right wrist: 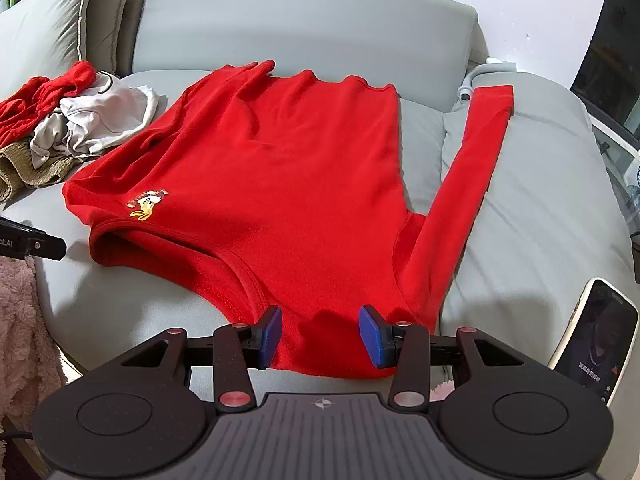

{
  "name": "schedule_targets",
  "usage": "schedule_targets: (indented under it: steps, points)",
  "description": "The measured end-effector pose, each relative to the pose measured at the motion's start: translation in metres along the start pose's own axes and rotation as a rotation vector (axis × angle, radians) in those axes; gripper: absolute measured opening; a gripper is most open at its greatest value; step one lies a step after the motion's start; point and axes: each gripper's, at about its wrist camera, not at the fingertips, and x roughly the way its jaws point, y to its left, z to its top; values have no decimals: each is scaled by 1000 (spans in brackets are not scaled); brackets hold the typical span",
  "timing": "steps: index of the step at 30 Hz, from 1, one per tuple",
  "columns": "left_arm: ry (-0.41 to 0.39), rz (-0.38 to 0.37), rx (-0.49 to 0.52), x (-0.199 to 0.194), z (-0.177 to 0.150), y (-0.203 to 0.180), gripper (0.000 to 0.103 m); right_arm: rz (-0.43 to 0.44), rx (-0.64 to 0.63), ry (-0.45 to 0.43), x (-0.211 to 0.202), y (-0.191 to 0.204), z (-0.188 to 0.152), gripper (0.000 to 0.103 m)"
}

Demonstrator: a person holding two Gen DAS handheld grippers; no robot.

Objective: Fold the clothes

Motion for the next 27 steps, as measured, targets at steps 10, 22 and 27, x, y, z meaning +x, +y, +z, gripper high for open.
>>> schedule_targets:
  steps: [10, 22, 27]
  points:
    - [13, -9, -22, 1, -4, 6, 39, -1, -12, 13, 3, 0, 1, 45]
    - [12, -87, -200, 23, 13, 26, 38, -6, -6, 41, 8, 1, 2, 45]
    - [28, -37, -211, 50, 22, 23, 37, -8, -2, 45, 8, 2, 0, 45]
